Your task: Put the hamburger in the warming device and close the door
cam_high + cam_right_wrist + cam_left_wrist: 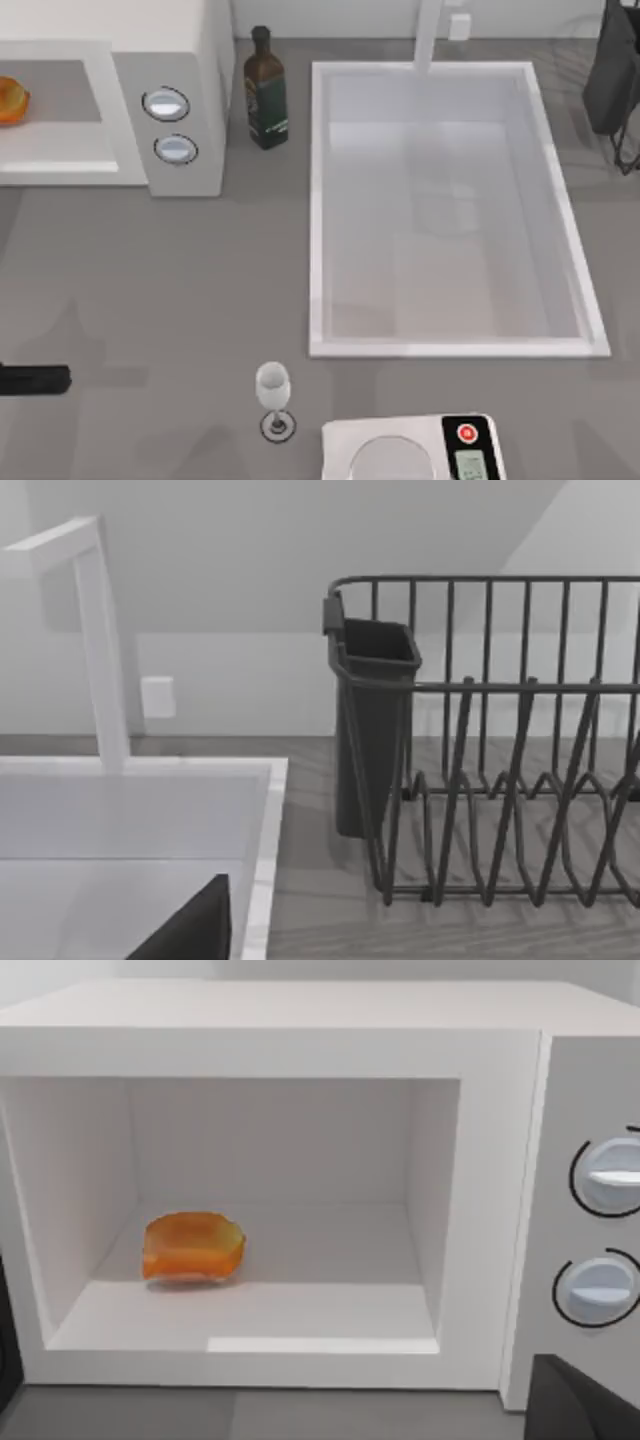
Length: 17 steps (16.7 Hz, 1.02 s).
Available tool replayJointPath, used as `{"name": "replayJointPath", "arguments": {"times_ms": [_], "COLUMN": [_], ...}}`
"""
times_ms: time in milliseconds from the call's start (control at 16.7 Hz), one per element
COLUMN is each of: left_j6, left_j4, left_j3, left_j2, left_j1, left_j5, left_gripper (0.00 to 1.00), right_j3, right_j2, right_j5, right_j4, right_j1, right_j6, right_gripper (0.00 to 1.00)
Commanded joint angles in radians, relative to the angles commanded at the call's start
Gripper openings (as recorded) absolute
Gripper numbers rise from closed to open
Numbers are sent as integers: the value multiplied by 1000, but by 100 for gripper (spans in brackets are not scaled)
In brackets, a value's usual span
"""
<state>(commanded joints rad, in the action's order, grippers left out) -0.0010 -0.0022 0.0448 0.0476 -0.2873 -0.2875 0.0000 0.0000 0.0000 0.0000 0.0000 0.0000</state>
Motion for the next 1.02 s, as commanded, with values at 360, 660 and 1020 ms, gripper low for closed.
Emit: {"name": "replayJointPath", "arguments": {"times_ms": [360,660,1020], "left_j6": [0,-1,-2], "left_j4": [-1,3,12], "left_j3": [14,-3,-17], "left_j2": [15,1,-21], "left_j1": [-76,-15,167], "left_j5": [-76,-14,167], "left_gripper": [0,0,0], "right_j3": [0,0,0], "right_j2": [0,0,0], "right_j5": [0,0,0], "right_j4": [0,0,0], "right_j1": [0,0,0], "right_j6": [0,0,0], "right_gripper": [100,100,100]}}
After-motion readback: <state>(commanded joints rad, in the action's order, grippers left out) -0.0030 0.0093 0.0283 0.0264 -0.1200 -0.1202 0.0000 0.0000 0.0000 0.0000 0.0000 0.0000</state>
